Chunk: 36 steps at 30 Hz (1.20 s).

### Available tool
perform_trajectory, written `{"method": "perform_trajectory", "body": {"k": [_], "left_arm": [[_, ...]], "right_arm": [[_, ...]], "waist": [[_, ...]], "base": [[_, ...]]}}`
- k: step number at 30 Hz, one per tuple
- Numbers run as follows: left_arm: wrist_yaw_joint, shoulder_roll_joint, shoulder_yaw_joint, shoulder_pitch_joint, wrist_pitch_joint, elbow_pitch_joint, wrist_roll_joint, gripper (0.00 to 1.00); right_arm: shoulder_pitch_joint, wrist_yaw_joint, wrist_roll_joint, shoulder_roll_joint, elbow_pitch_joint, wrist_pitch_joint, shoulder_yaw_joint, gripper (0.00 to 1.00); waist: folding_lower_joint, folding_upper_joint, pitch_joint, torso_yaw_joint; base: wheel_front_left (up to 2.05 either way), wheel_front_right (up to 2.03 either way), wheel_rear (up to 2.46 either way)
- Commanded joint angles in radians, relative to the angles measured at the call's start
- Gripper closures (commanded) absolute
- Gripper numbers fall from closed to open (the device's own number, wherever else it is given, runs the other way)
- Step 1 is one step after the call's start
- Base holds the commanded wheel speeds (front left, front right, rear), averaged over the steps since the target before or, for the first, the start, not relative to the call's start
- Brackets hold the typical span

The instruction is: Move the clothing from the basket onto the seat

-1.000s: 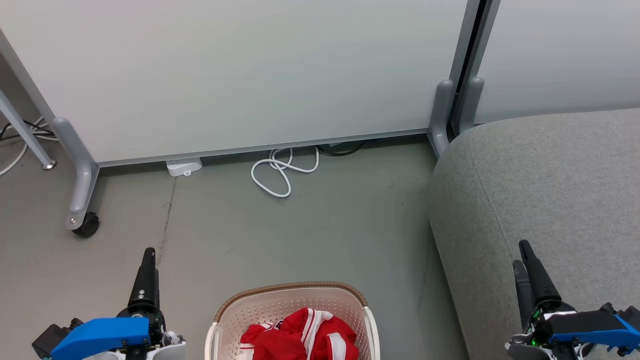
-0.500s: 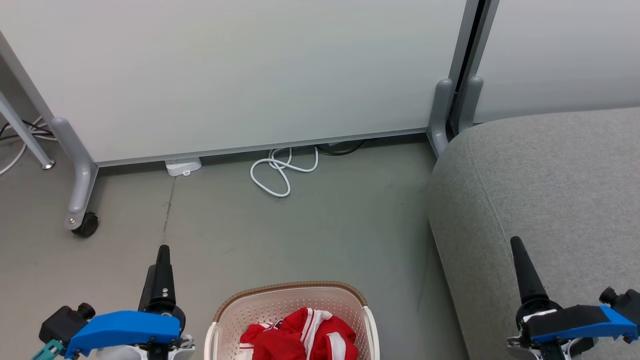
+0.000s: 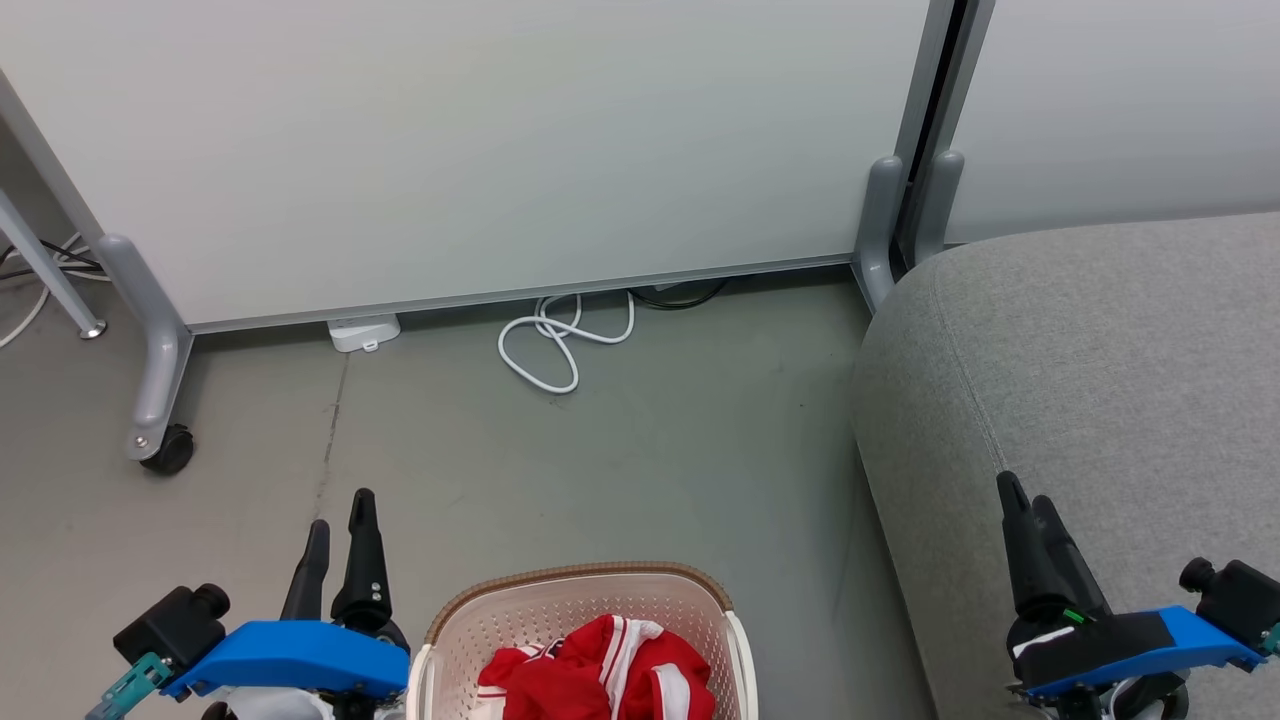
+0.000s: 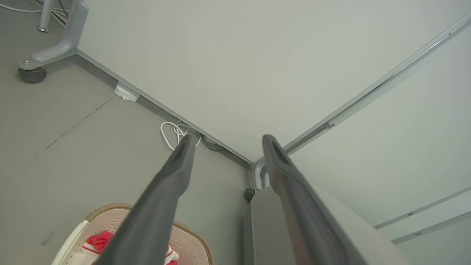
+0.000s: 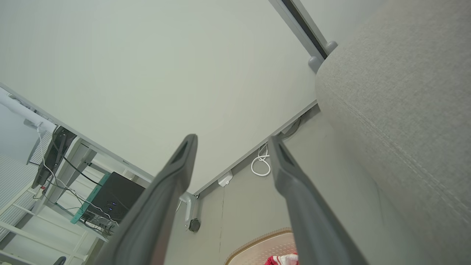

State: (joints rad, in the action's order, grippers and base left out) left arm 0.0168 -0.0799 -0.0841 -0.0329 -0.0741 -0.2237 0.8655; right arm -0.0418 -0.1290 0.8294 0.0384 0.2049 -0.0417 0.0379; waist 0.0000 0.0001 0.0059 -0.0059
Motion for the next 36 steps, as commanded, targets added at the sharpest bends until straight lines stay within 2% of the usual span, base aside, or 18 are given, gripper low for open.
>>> {"method": "perform_trajectory", "body": {"k": [1, 14, 36], "left_arm": [[-0.006, -0.010, -0.011, -0.022, -0.012, 0.010, -0.039, 0.00], [-0.036, -0.023, -0.049, -0.021, -0.051, 0.035, -0.209, 0.00], [-0.073, -0.044, -0.107, -0.005, -0.107, 0.027, -0.435, 0.00]], "right_arm": [[-0.002, -0.001, -0.045, 0.008, -0.021, -0.010, -0.005, 0.00], [0.010, -0.002, -0.205, 0.010, -0.046, -0.032, -0.013, 0.00], [0.031, -0.002, -0.443, 0.012, -0.065, -0.045, -0.007, 0.00]], "waist": [[0.0000, -0.0001, 0.000, -0.001], [0.0000, -0.0001, 0.004, -0.002], [0.0000, -0.0001, -0.001, 0.005]], "base": [[0.00, 0.00, 0.00], [0.00, 0.00, 0.00], [0.00, 0.00, 0.00]]}}
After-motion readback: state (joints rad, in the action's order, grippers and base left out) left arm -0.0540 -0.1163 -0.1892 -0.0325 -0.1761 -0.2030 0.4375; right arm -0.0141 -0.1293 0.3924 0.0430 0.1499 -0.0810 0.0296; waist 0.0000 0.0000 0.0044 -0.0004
